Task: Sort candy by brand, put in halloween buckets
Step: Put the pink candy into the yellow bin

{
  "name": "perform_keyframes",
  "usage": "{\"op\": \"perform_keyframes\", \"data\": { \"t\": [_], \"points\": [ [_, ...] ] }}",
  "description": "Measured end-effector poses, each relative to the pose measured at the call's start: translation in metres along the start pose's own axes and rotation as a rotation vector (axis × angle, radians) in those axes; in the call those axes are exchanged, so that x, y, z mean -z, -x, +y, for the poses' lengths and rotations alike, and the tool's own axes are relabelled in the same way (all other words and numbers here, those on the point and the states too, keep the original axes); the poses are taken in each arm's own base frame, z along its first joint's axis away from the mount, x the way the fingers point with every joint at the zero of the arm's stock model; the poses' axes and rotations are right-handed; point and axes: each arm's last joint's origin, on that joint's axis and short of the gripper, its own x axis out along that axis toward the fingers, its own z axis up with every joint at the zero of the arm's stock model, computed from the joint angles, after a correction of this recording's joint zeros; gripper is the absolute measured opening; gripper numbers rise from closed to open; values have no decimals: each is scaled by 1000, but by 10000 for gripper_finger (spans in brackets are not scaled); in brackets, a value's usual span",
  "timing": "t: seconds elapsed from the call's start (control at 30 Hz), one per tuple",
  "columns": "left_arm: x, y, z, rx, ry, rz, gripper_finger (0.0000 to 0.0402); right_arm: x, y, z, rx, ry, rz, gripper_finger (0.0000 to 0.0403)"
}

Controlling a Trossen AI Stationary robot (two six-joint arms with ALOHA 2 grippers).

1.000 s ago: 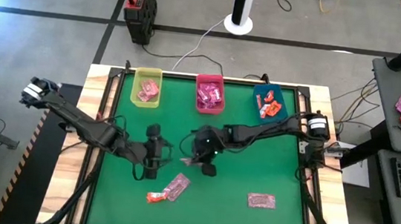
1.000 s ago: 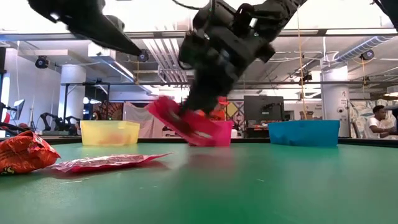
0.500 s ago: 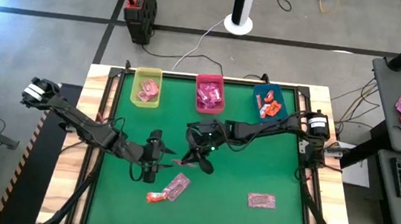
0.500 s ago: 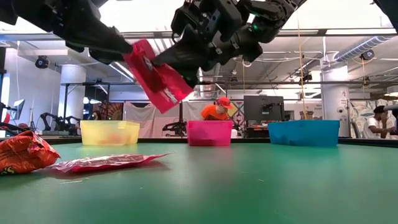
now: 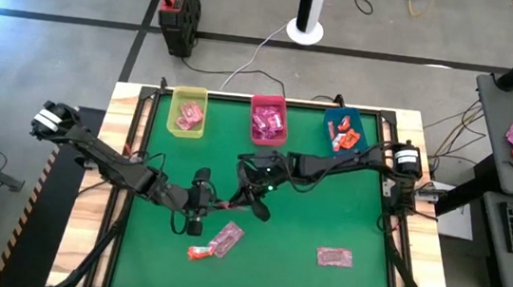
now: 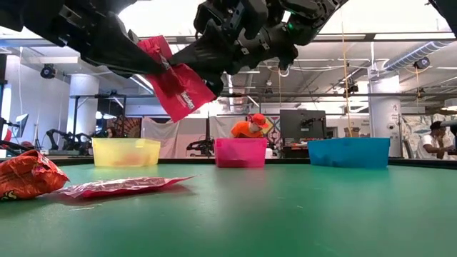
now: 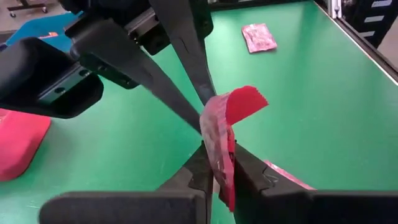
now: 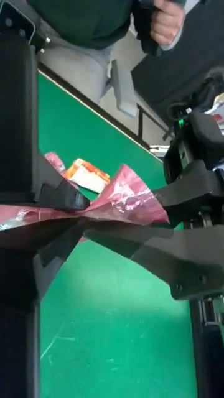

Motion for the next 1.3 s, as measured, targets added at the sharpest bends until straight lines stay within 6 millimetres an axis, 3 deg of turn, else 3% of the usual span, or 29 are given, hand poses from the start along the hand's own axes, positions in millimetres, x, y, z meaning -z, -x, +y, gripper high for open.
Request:
{"op": "perform_keyframes", "data": {
  "t": [0.17,0.37,0.57,0.8,0.9,1.1,1.3],
  "points": [
    [1,1,1,-30,3,13,6,1,8,-7,28,-47,28,77],
    [7,5,9,-206,25,75,6,-12,32,-11,97,-95,41,134],
    [2,17,33,-480,65,53,6,-18,57,-8,363,-113,113,161],
    [-24,41,96,-761,208,134,6,-17,64,-6,479,-114,143,161],
    [-26,56,131,-905,298,267,6,-16,64,-6,479,-104,149,157],
    [0,75,200,-959,530,493,5,-14,64,-7,479,-92,158,157],
    [26,83,238,-916,626,562,5,-11,64,-7,479,-96,168,155]
  ]
}}
